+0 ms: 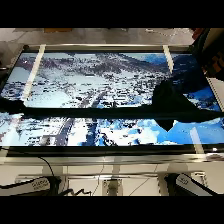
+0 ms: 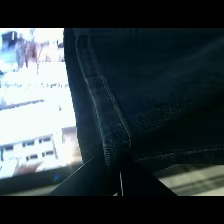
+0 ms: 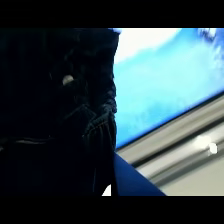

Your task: Fold the clothes and pants, and hang the long-sleeved shirts on hangers.

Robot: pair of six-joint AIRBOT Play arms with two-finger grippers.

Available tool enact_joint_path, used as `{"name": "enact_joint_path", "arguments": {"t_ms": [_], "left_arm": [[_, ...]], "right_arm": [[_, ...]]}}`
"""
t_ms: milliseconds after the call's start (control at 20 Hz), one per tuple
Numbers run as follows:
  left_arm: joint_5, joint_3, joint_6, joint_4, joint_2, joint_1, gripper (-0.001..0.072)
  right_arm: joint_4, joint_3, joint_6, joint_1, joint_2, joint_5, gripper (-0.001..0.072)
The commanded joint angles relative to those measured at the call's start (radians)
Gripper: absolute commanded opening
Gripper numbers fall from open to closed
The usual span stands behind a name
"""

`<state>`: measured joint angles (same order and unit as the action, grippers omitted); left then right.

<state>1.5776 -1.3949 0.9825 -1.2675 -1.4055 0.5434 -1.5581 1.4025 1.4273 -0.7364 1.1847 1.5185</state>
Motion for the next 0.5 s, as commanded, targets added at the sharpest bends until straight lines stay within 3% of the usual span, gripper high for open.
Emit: {"name": "enact_joint_path", "arguments": {"t_ms": [0,100,300,450], "left_arm": [[0.058,0.092,-0.047,-0.146,0.0,0.001,0.0039],[0.072,0.144,-0.083,-0.15,0.0,0.002,0.0039],[0.085,0.237,-0.082,-0.332,0.0,0.002,0.004],[0.084,0.285,-0.082,-0.355,0.0,0.002,0.004]], "right_arm": [[-0.122,-0.16,-0.011,-0.002,-0.011,0.146,0.003],[-0.193,-0.215,-0.011,-0.002,-0.011,0.174,0.0031],[-0.25,-0.336,-0.017,-0.002,-0.011,0.215,0.0031],[-0.254,-0.417,-0.034,-0.002,-0.01,0.193,0.0031]]}}
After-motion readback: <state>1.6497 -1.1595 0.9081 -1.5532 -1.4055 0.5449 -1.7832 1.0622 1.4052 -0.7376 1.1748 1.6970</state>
